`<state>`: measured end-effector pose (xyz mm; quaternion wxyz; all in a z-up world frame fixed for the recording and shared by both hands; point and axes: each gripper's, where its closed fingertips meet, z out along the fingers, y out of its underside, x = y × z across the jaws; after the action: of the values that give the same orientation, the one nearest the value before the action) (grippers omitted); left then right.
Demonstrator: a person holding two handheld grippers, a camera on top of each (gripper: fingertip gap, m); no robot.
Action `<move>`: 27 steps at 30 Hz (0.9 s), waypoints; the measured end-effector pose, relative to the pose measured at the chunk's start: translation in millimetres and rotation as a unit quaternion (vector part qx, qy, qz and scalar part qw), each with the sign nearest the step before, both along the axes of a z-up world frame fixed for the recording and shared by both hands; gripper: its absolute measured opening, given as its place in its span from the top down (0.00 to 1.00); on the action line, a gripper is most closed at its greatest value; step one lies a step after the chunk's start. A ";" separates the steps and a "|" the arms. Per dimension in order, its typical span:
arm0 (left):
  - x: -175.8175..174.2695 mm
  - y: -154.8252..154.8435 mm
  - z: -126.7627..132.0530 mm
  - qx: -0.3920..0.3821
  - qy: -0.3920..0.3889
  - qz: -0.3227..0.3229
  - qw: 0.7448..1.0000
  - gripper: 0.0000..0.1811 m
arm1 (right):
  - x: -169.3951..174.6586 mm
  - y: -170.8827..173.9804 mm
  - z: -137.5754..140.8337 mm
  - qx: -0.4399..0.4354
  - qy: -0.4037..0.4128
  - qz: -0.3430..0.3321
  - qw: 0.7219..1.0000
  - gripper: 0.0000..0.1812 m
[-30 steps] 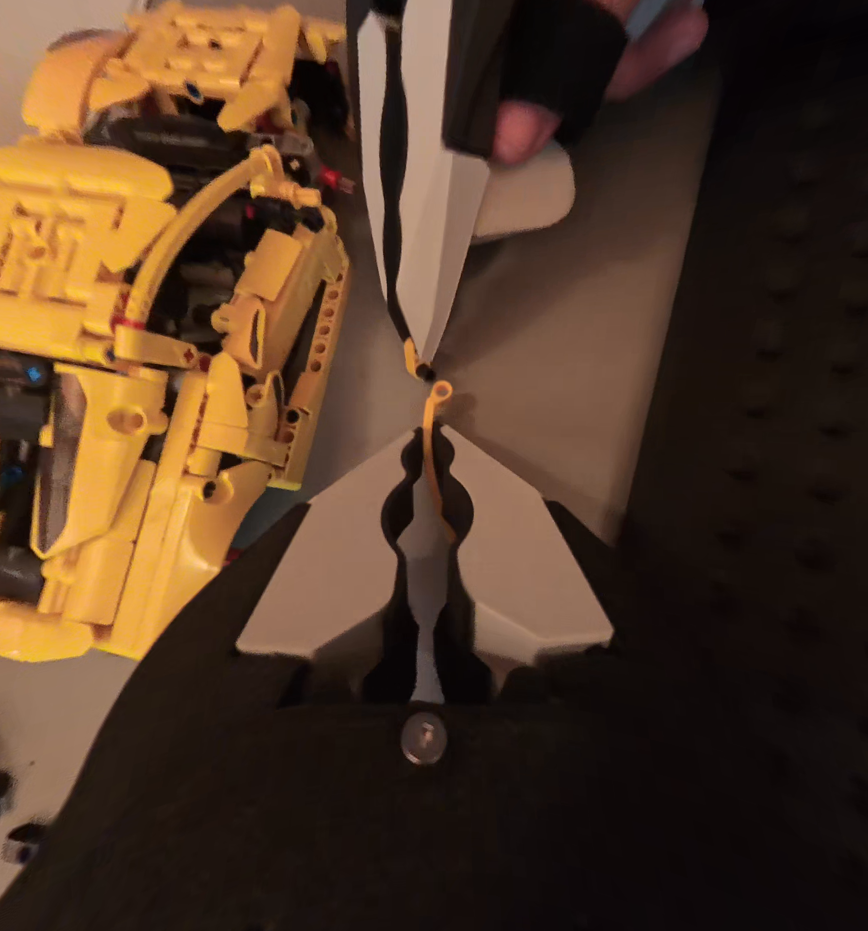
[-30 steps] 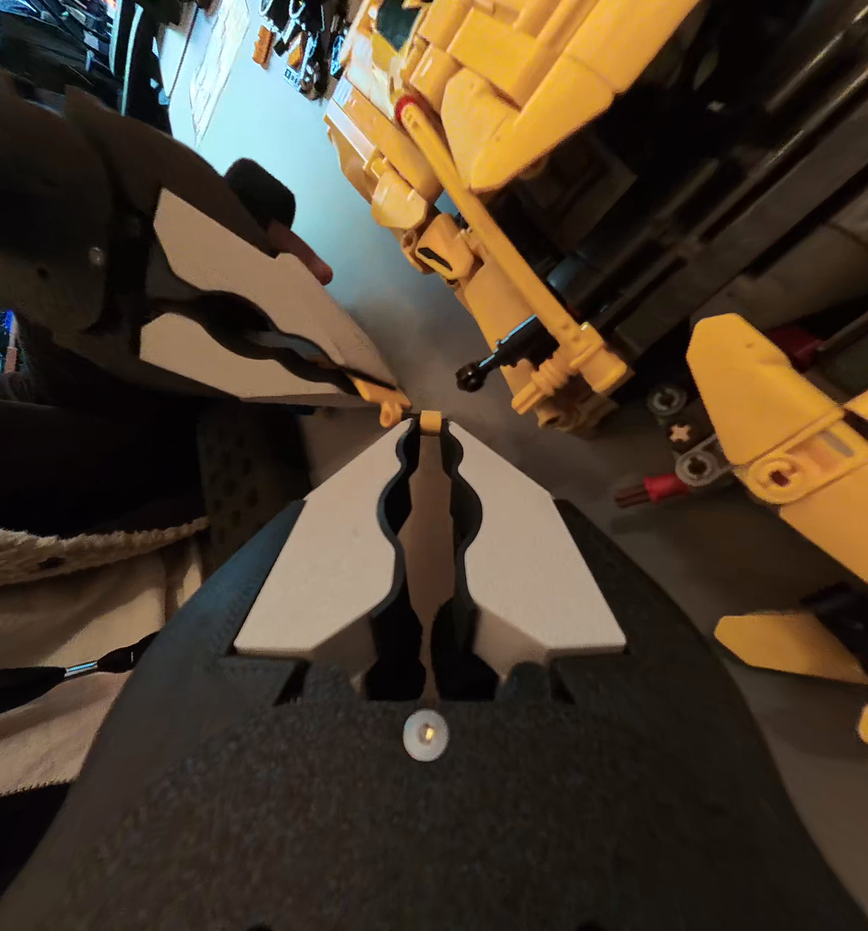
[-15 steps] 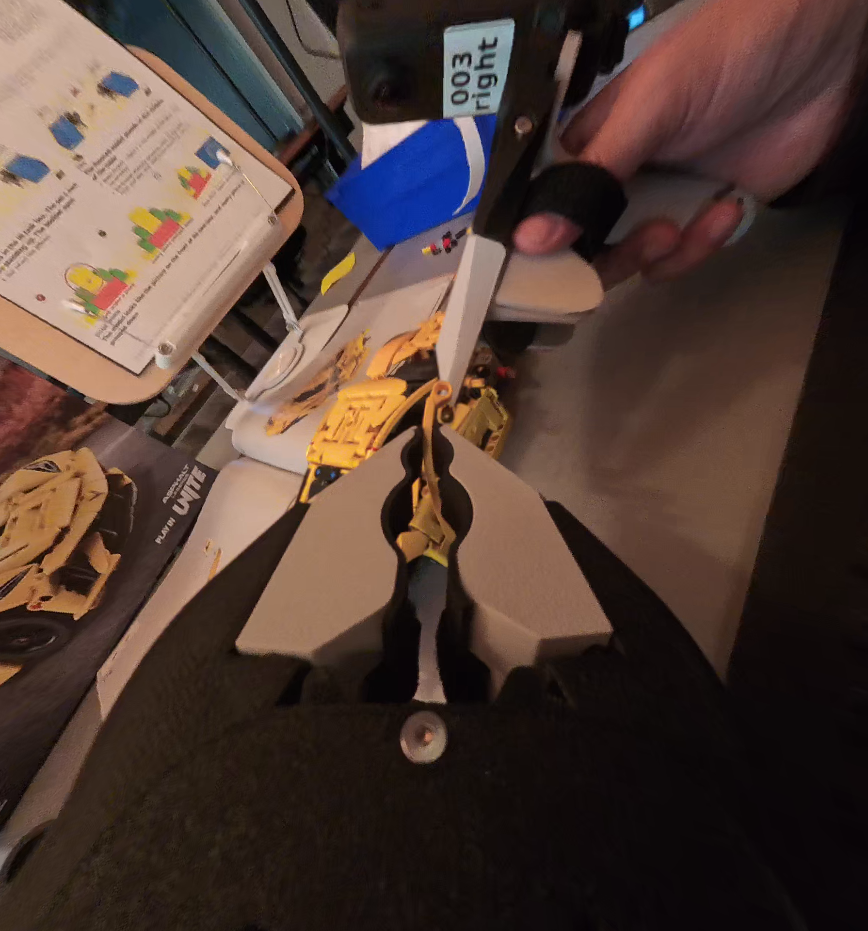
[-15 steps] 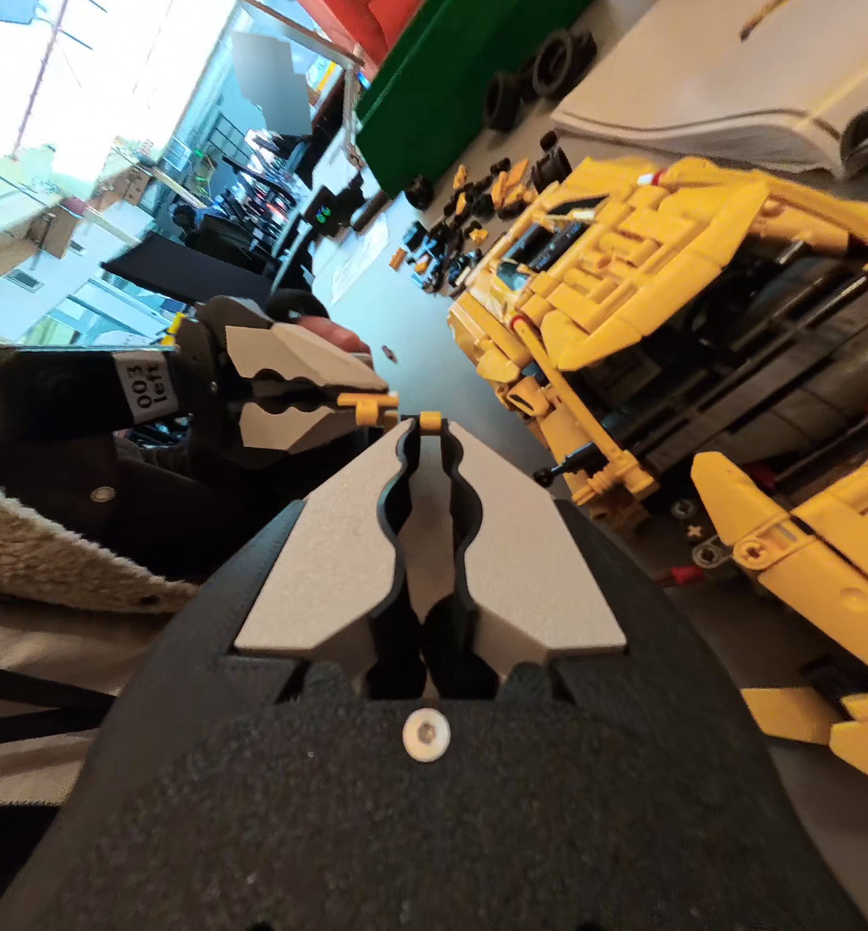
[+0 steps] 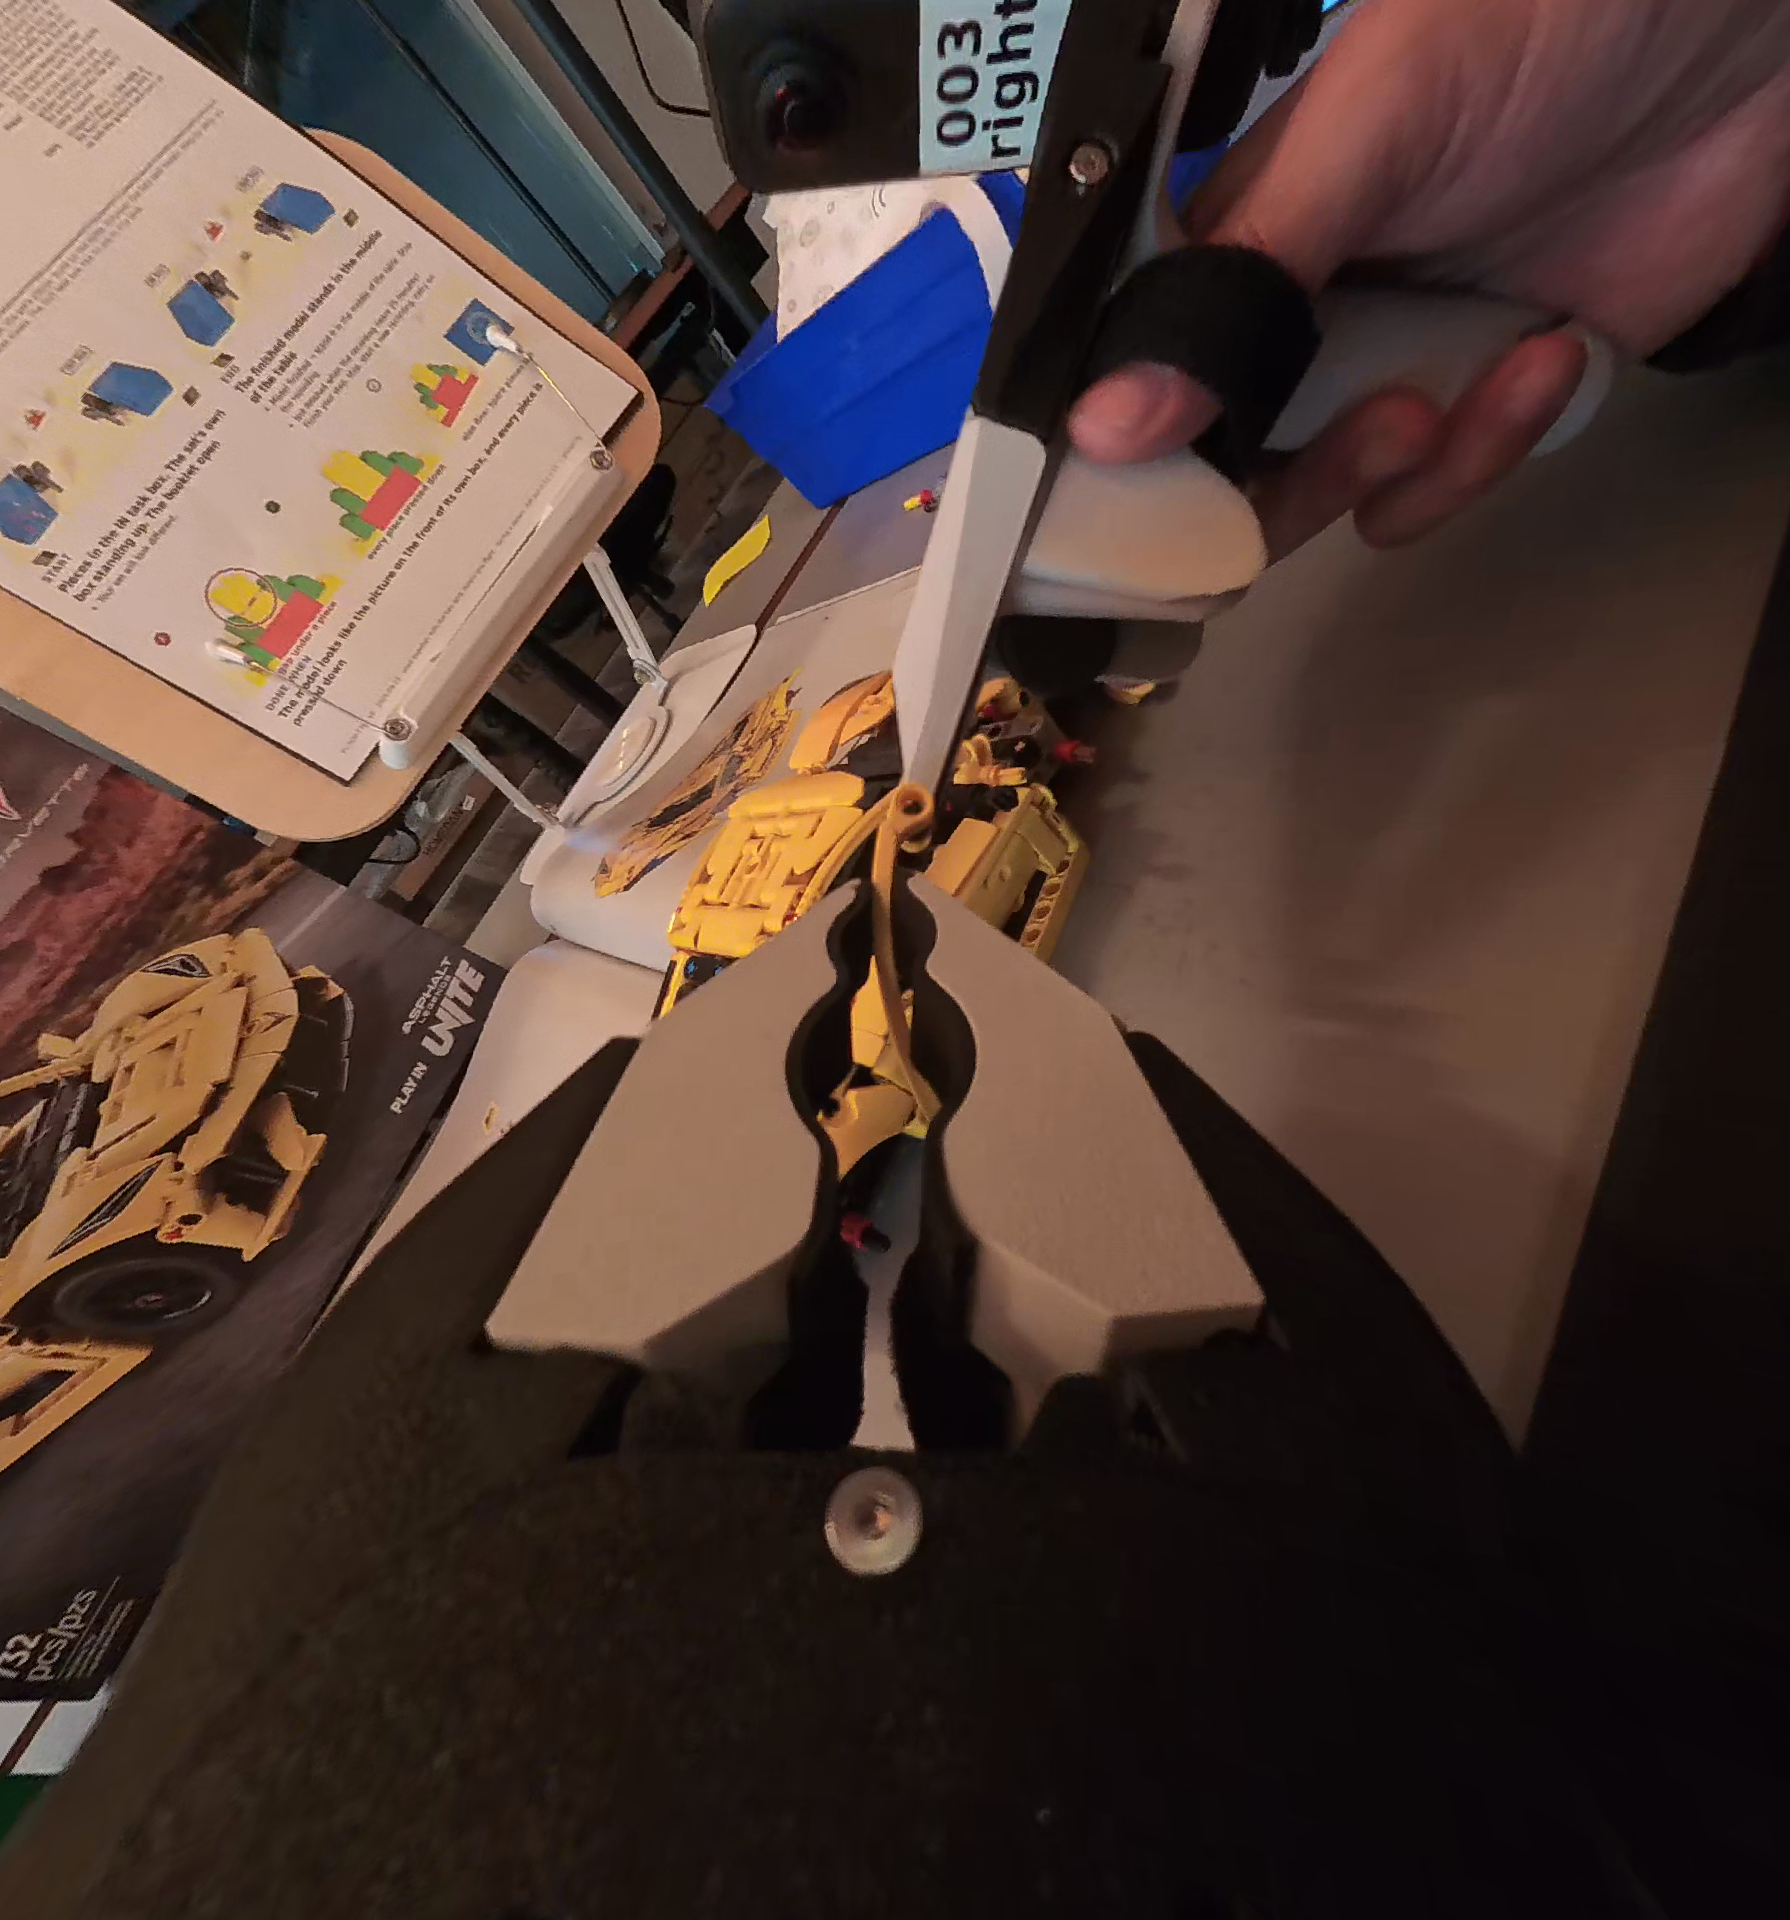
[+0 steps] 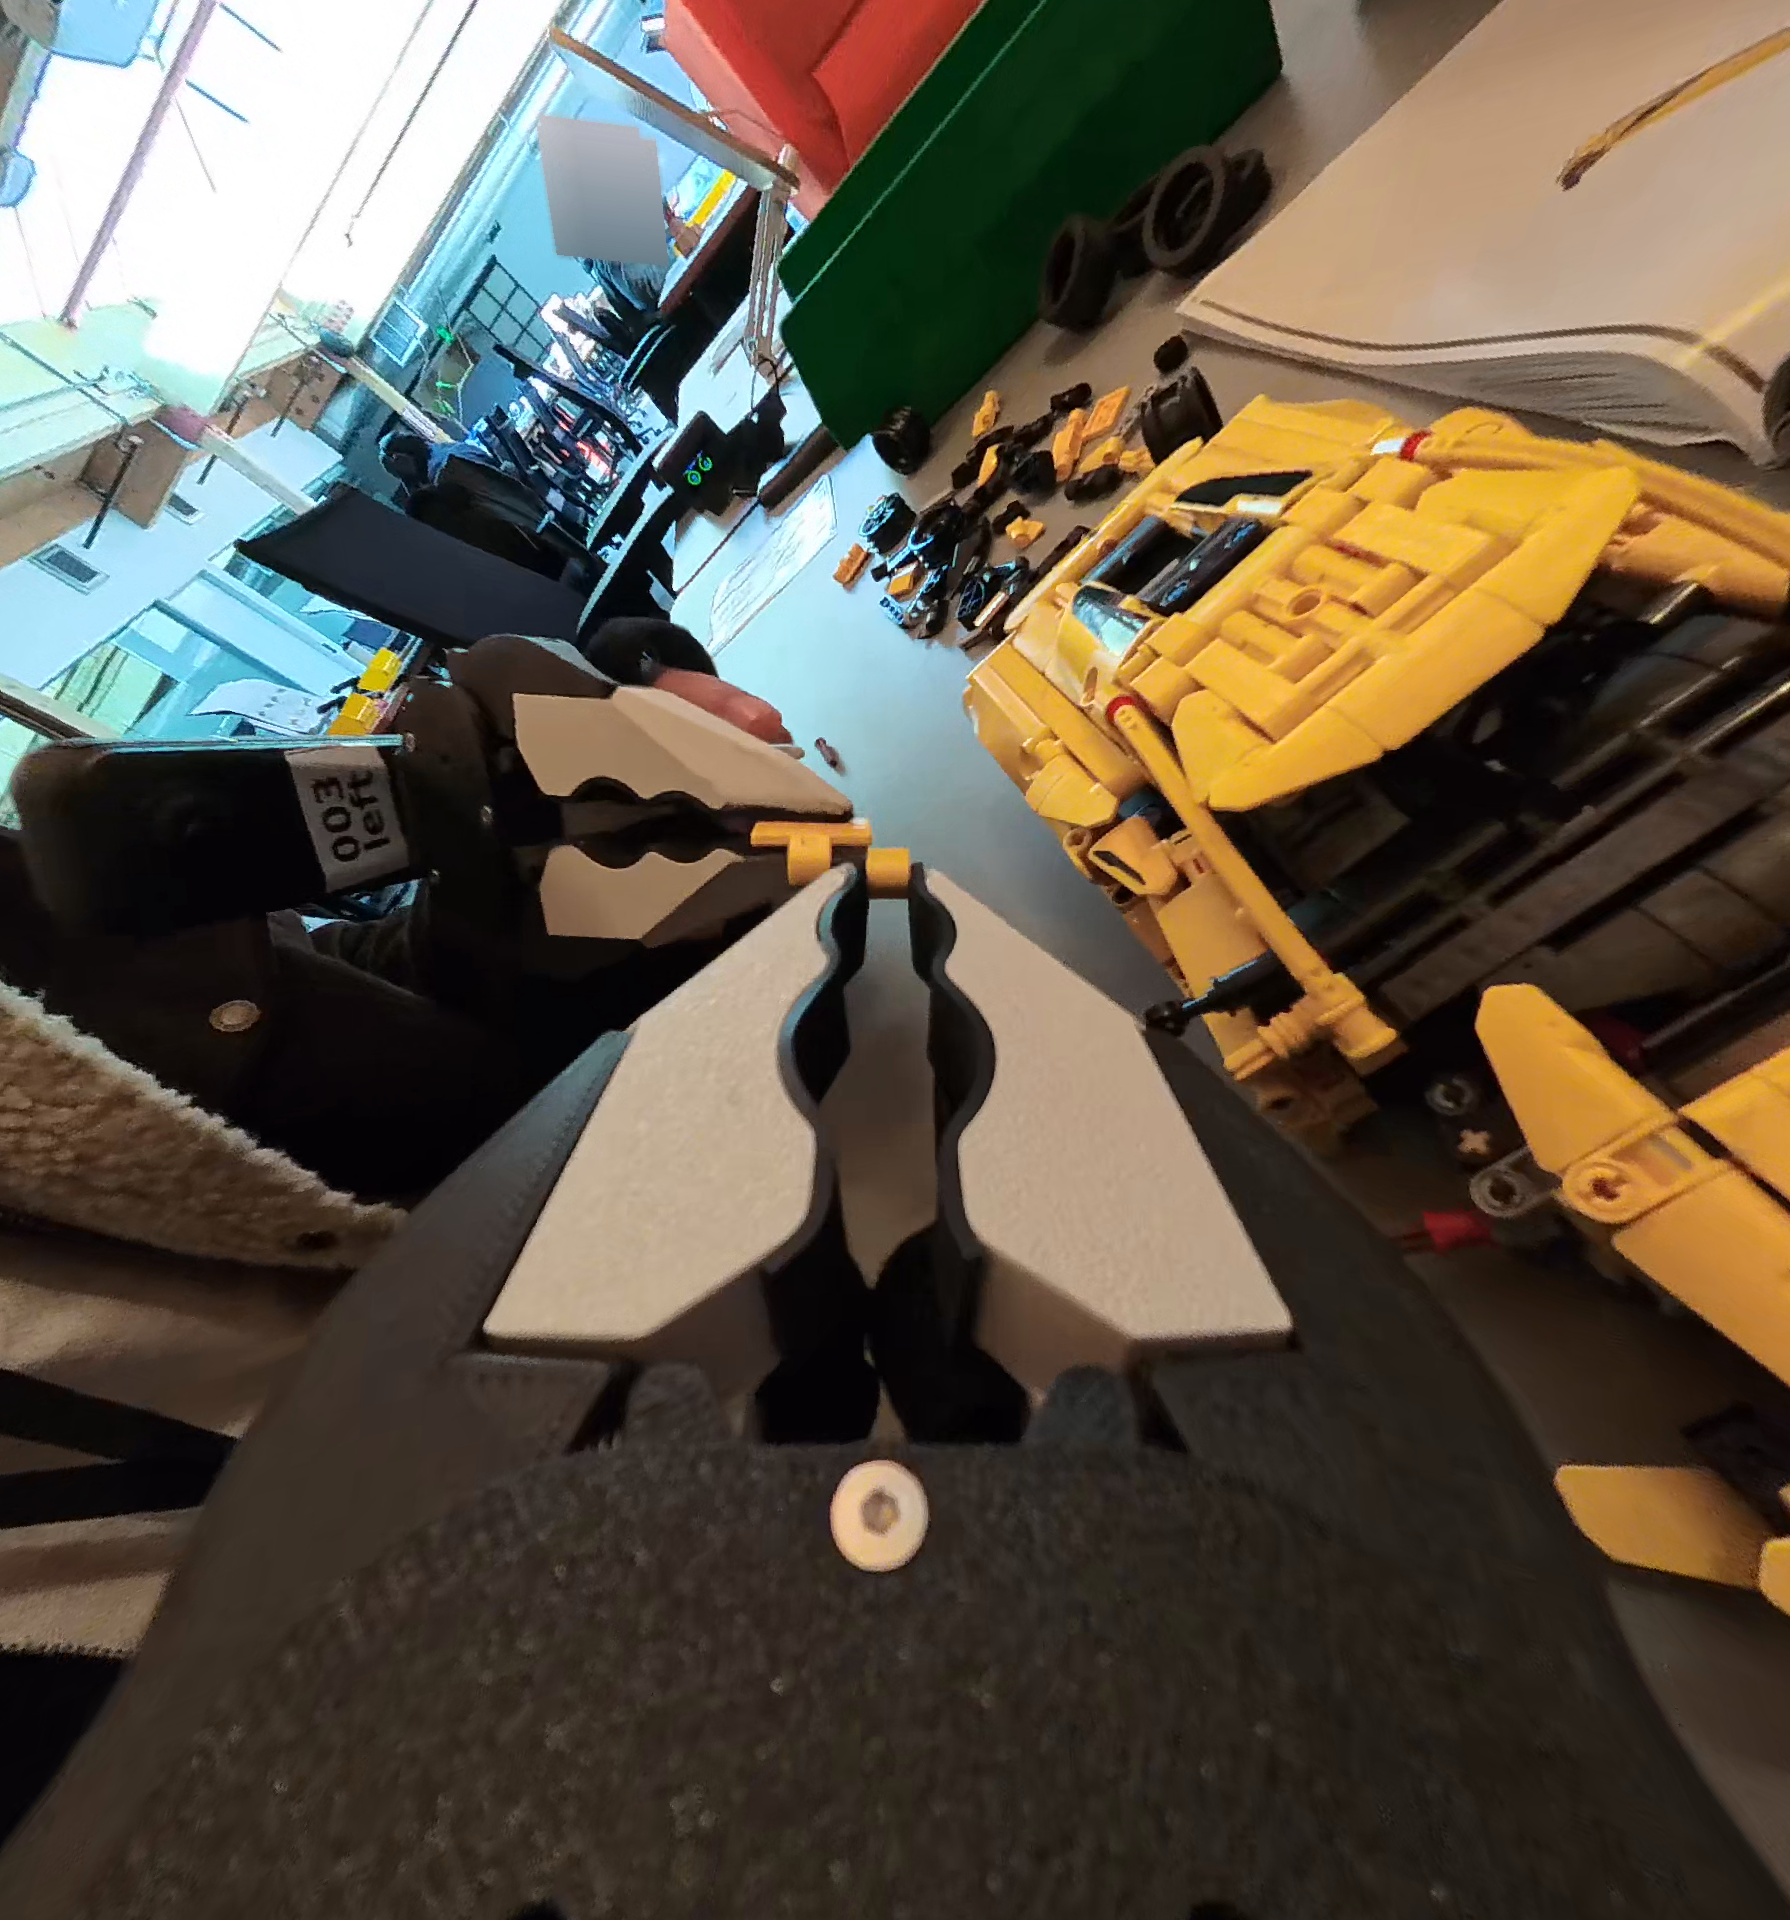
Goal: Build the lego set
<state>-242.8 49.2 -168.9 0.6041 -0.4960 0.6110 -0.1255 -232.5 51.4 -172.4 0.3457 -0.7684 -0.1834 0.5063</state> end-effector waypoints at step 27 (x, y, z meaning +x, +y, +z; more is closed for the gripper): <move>-1.8 1.4 0.0 0.035 0.016 0.020 0.999 0.99 | -6.3 -4.5 8.6 0.040 0.007 0.013 0.999 0.84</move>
<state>-244.6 50.6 -168.9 0.6138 -0.4890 0.6140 -0.0841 -238.8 47.0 -163.9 0.3705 -0.7478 -0.2110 0.5089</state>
